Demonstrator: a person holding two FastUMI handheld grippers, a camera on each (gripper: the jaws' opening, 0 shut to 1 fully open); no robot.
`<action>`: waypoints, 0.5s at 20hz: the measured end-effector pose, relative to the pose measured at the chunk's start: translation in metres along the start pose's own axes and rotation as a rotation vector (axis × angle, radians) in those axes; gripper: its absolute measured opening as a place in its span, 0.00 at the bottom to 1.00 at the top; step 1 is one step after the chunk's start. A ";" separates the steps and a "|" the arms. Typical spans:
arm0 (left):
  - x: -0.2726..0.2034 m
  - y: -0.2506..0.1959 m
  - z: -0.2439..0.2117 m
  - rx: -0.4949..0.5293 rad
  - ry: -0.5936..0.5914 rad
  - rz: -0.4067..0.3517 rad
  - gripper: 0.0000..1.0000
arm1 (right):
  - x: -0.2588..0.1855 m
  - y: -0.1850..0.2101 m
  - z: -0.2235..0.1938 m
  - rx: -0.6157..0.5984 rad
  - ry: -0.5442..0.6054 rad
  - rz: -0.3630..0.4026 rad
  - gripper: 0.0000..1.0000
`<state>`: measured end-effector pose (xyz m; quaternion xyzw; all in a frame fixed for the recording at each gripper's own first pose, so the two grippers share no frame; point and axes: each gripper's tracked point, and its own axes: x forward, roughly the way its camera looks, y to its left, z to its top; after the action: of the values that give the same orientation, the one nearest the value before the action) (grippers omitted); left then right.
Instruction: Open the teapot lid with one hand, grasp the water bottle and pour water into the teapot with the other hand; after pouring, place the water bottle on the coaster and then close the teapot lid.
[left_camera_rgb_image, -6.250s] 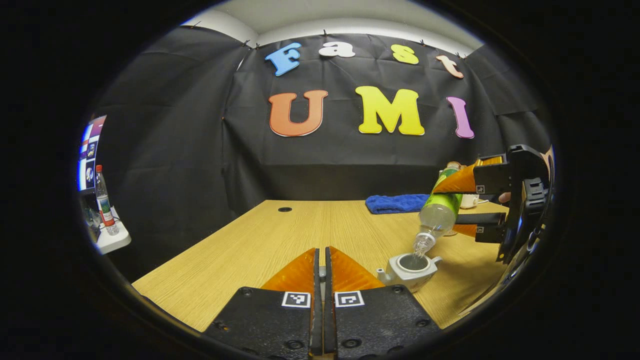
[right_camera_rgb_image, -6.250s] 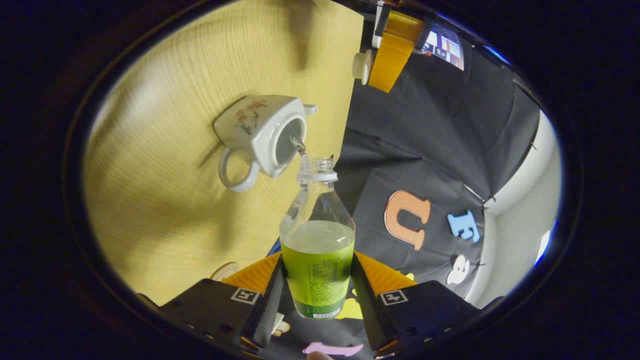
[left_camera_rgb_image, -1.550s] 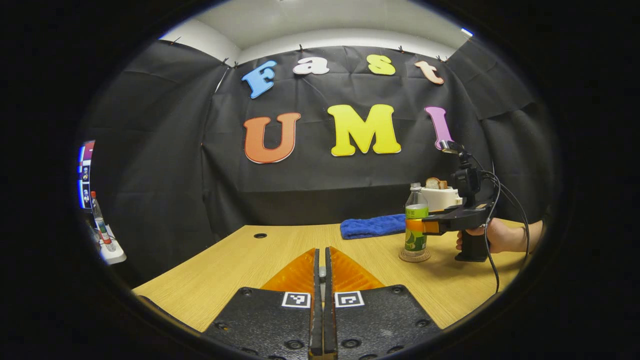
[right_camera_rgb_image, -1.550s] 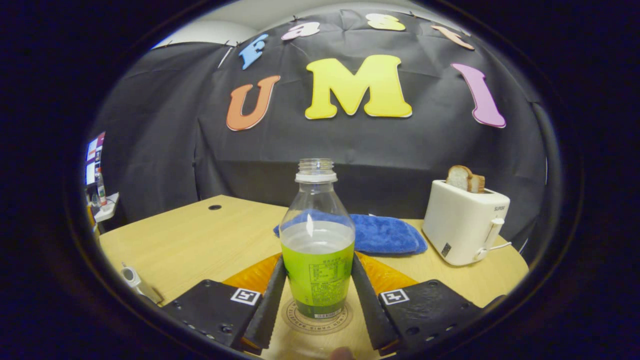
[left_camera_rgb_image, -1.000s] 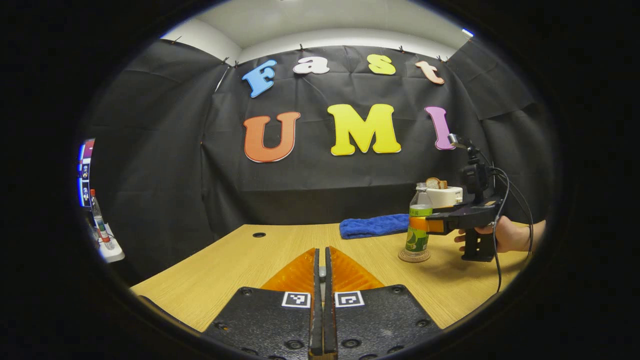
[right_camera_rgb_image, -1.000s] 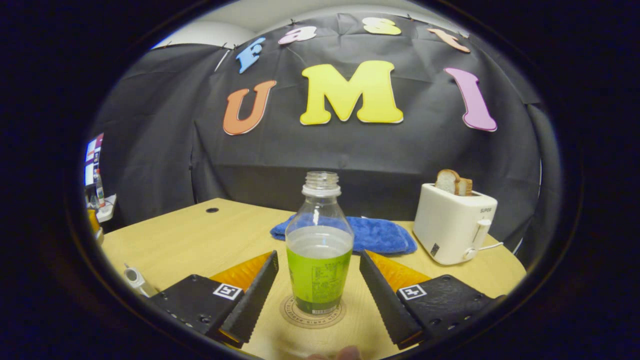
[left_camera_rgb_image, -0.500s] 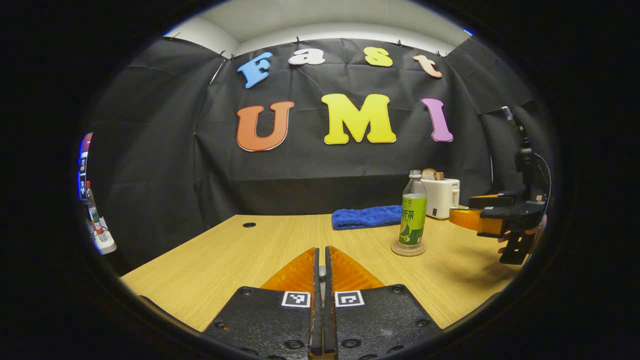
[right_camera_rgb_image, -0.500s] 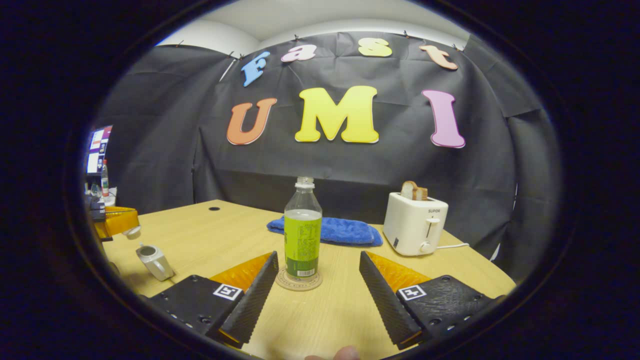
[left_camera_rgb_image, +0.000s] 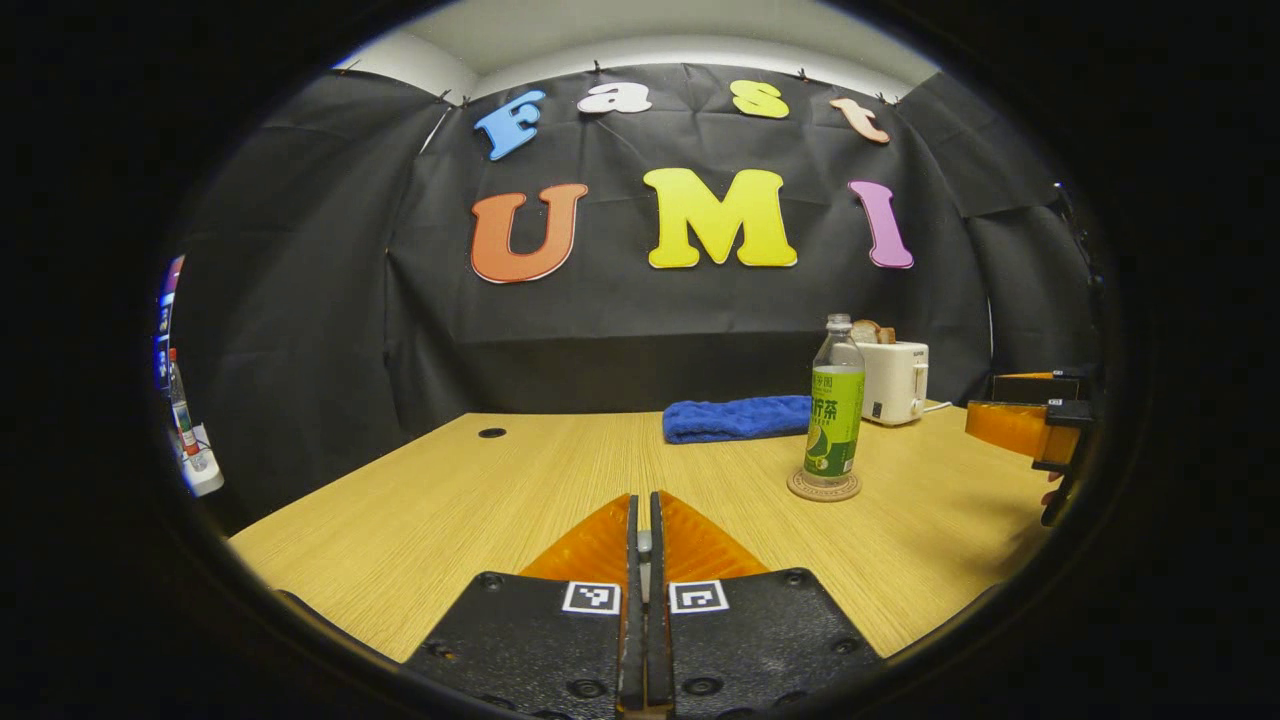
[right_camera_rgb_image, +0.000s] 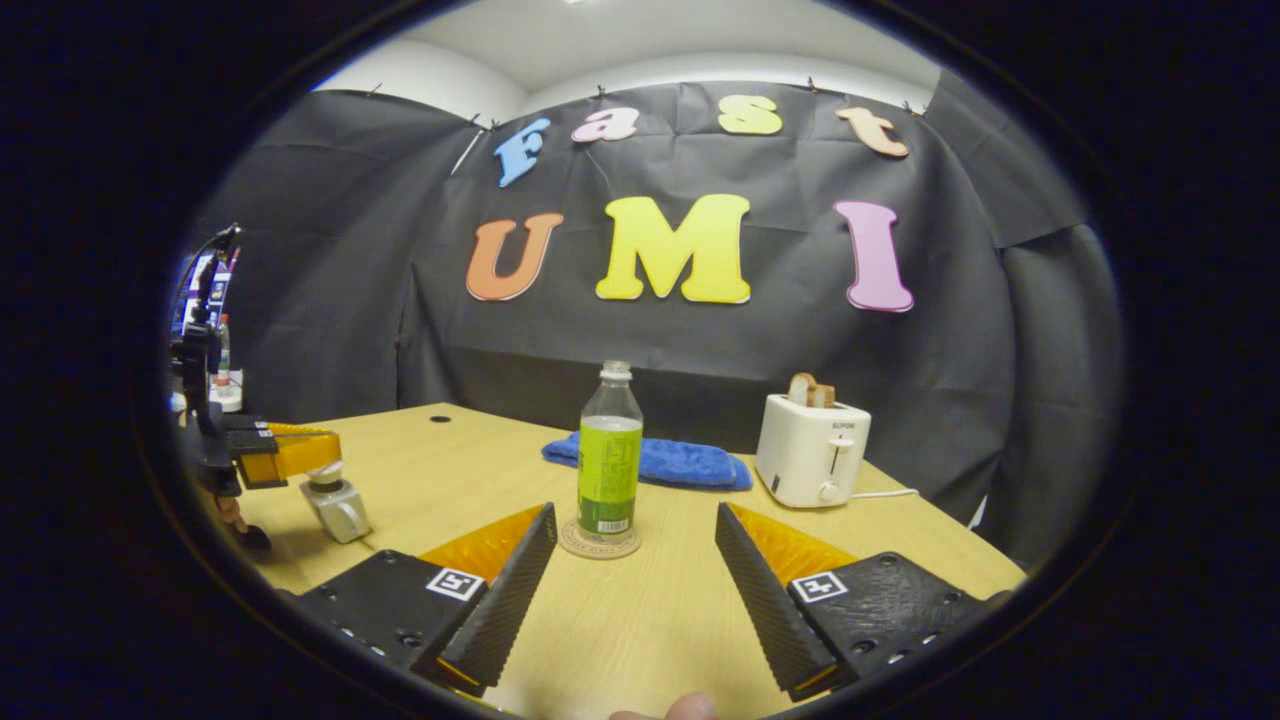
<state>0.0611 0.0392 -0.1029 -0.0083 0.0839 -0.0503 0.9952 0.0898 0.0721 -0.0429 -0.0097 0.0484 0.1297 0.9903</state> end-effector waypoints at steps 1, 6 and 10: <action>0.000 0.001 -0.001 0.000 0.002 0.004 0.04 | 0.000 -0.001 -0.001 0.004 0.001 0.001 0.95; 0.001 0.004 -0.009 -0.014 0.013 0.011 0.04 | -0.001 0.000 -0.007 0.017 0.012 0.001 0.95; 0.002 0.003 -0.008 -0.021 0.011 0.010 0.04 | -0.002 0.000 -0.010 0.014 0.014 -0.001 0.93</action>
<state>0.0616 0.0415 -0.1113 -0.0178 0.0900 -0.0447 0.9948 0.0868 0.0714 -0.0523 -0.0038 0.0562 0.1291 0.9900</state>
